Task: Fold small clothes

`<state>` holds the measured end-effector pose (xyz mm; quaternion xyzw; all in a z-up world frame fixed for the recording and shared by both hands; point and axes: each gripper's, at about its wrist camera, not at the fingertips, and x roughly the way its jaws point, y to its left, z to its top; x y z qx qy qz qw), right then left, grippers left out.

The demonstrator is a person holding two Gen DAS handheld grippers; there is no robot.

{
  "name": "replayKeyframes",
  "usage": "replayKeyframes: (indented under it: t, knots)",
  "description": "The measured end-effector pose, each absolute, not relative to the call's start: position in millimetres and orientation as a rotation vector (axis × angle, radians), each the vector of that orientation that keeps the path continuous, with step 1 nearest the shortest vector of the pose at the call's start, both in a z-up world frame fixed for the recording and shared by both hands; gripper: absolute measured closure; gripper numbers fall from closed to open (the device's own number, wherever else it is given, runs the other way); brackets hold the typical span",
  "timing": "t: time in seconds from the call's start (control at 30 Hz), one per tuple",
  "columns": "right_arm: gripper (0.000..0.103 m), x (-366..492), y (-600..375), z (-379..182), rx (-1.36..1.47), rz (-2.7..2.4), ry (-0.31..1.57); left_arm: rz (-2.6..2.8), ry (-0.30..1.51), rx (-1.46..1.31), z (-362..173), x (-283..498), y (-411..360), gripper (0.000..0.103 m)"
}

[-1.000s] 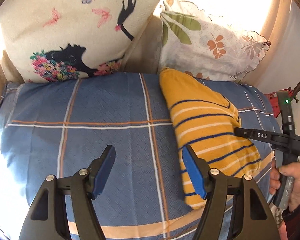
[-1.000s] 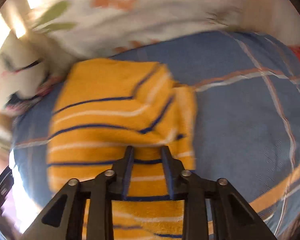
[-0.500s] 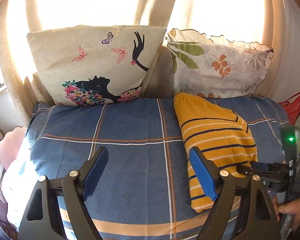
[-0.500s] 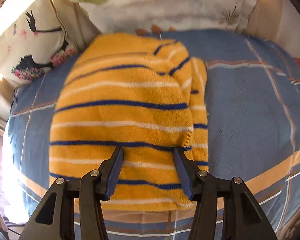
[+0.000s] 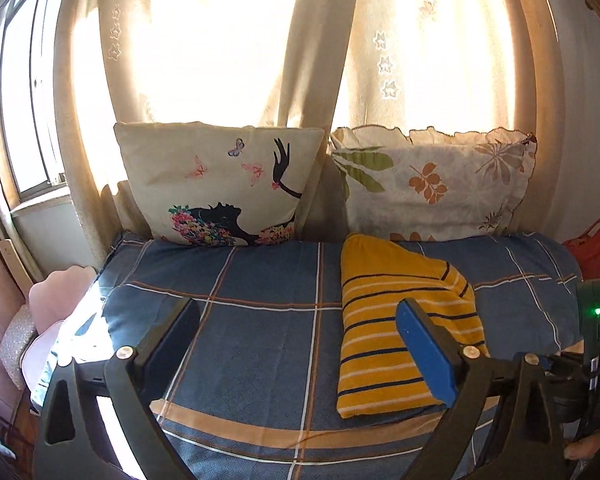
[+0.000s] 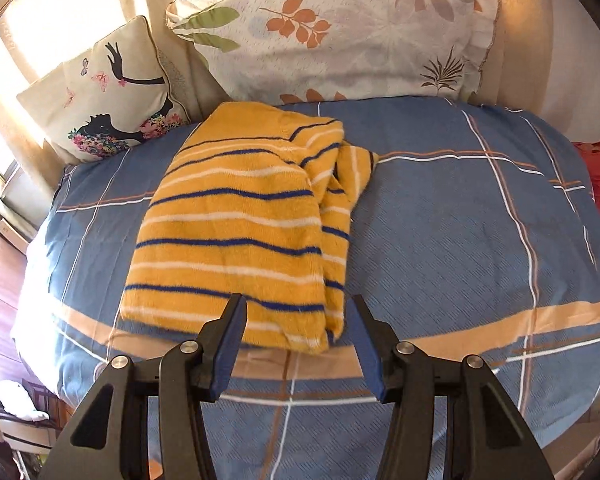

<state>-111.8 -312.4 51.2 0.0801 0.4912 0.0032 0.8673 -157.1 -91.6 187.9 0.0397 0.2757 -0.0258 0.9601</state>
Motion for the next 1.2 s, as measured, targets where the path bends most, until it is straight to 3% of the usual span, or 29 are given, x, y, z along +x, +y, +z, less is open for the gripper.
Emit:
replayKeyframes:
  t: [0.2,0.7,1.2]
  knots:
    - [0.045,-132.8,-308.9,50.0,0.124,0.014,1.023,-0.013,0.492,0.028,198.1,-186.0,-91.2,0.0]
    - [0.039,-139.6,-283.2,36.9,0.041,0.044,1.063,-0.035,0.869,0.034,130.4,-172.8,-87.5,0.0]
    - [0.038,-135.0,-273.7,21.0,0.02,0.03,1.118,-0.078,0.978,0.048,104.1,-168.4,-90.0,0.0]
